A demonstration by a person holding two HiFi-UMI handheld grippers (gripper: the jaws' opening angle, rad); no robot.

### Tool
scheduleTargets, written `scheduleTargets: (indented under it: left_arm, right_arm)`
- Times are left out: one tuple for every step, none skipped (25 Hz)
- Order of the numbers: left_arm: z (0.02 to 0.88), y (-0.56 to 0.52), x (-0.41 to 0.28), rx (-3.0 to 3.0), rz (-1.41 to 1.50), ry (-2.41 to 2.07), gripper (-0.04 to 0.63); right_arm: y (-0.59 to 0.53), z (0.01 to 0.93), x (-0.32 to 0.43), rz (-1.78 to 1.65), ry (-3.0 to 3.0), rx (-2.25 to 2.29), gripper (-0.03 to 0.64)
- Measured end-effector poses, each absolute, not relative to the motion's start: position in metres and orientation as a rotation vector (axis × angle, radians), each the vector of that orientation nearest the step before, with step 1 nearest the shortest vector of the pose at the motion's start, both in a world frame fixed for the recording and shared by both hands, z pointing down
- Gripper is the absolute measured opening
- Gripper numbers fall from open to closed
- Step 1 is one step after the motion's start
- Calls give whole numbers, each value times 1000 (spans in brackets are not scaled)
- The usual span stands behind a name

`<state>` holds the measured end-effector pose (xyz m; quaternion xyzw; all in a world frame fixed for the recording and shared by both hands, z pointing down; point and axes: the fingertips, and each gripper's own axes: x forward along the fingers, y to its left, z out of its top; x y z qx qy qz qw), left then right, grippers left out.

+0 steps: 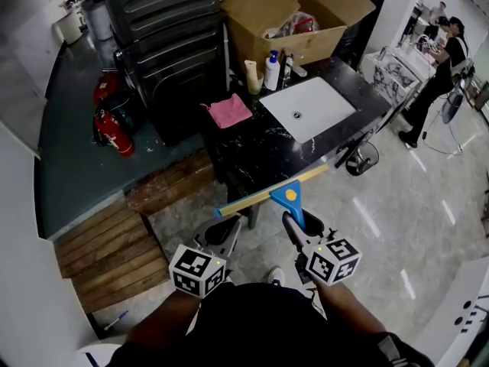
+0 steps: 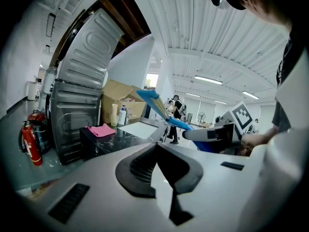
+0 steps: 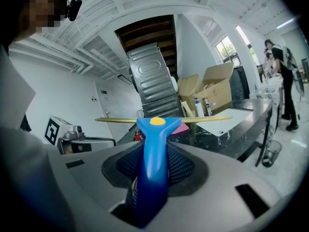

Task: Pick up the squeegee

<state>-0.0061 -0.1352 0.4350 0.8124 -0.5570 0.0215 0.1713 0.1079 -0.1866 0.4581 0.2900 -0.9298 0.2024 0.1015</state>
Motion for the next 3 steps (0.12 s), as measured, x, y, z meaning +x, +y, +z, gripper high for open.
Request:
scheduleTargets:
  left_arm:
    - [435,-135,-7,2306,60,-1583,17]
    - [435,-135,-8,2305,60,-1585,17]
    - [436,-135,-9,2304,59,-1587,17]
  right_arm:
    - [-187,458,107,597,-2749,855,141]
    - [-187,458,106,595,-2751,854,141]
    - [-187,458,105,593,-2751,854,141]
